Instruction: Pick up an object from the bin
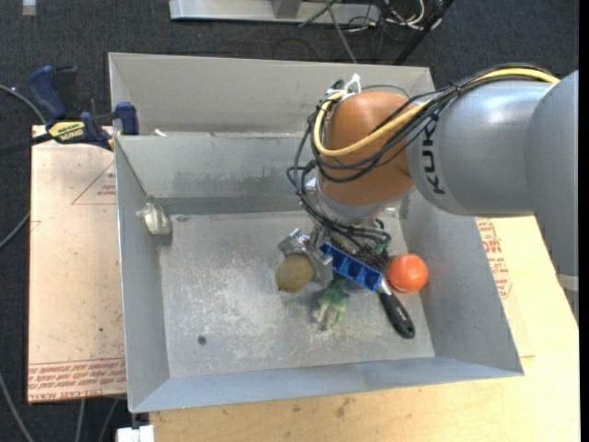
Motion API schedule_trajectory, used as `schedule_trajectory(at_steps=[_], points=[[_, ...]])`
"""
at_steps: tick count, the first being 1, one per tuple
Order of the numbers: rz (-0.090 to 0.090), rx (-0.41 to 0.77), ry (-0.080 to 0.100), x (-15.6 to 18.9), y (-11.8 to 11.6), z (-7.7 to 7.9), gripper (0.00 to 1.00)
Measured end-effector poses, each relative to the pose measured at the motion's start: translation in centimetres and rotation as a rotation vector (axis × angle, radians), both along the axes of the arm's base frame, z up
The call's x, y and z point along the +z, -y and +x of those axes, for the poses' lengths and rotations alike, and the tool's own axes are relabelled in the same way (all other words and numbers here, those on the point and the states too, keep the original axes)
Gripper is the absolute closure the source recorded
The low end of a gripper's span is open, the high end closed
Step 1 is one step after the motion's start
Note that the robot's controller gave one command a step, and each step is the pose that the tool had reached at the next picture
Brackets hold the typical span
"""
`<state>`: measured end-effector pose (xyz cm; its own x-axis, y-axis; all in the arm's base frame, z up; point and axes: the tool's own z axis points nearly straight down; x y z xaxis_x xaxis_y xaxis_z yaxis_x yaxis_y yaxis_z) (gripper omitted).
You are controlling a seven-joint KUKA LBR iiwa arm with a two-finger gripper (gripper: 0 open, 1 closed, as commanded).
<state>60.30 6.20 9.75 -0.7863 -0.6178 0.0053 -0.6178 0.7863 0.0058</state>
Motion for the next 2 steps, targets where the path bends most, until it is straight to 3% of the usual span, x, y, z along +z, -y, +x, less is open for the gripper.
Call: schedule_trajectory(at_steps=[2], points=[[0.001, -0.001, 0.012, 2.9, 0.0, 0.2, 1.00]])
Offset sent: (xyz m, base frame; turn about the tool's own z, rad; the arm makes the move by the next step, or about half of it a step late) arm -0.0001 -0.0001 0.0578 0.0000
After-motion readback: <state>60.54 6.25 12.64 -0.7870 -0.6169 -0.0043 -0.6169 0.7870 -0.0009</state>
